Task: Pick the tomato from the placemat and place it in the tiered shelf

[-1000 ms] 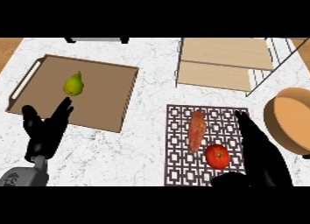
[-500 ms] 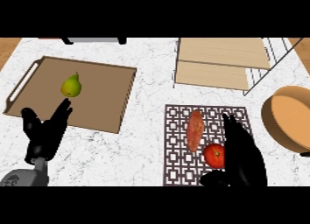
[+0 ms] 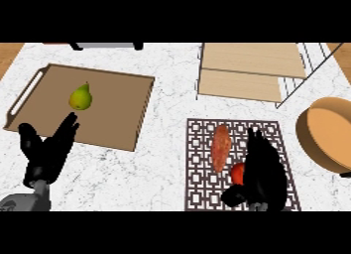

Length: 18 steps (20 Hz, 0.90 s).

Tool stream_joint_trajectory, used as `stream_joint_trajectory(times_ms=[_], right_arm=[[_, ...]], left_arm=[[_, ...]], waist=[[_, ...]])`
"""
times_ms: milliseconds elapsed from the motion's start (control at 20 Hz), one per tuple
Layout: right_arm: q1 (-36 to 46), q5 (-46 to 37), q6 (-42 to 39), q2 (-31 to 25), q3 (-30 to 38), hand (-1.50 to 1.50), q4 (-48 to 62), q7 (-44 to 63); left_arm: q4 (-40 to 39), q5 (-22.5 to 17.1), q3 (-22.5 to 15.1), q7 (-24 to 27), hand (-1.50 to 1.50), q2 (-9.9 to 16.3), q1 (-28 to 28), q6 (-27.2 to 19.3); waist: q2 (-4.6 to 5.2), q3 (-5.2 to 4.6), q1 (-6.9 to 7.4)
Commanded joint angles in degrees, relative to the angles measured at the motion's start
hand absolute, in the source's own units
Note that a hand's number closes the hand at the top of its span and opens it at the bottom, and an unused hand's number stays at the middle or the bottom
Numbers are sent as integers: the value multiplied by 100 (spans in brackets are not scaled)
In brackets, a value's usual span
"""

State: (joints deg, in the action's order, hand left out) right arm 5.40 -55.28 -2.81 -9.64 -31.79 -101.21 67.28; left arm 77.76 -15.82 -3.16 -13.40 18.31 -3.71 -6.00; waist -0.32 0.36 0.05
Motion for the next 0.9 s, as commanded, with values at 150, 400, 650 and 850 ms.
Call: stream_joint_trajectory(times_ms=[150,400,650,850], right_arm=[[-167,-375,-258,80,512,-150,244,385],[-266,-814,306,533,517,-150,774,-108],[38,-815,293,650,965,-150,1230,-584],[-159,-723,29,683,943,-150,1088,-844]], left_arm=[[-41,-13,86,-178,0,-12,105,65],[-268,51,101,-31,0,-132,133,247],[157,129,107,-368,0,-204,238,135],[-534,167,276,46,0,-276,8,388]], waist=[[29,-37,-16],[33,-36,-4],[30,-34,19],[33,-37,-18]])
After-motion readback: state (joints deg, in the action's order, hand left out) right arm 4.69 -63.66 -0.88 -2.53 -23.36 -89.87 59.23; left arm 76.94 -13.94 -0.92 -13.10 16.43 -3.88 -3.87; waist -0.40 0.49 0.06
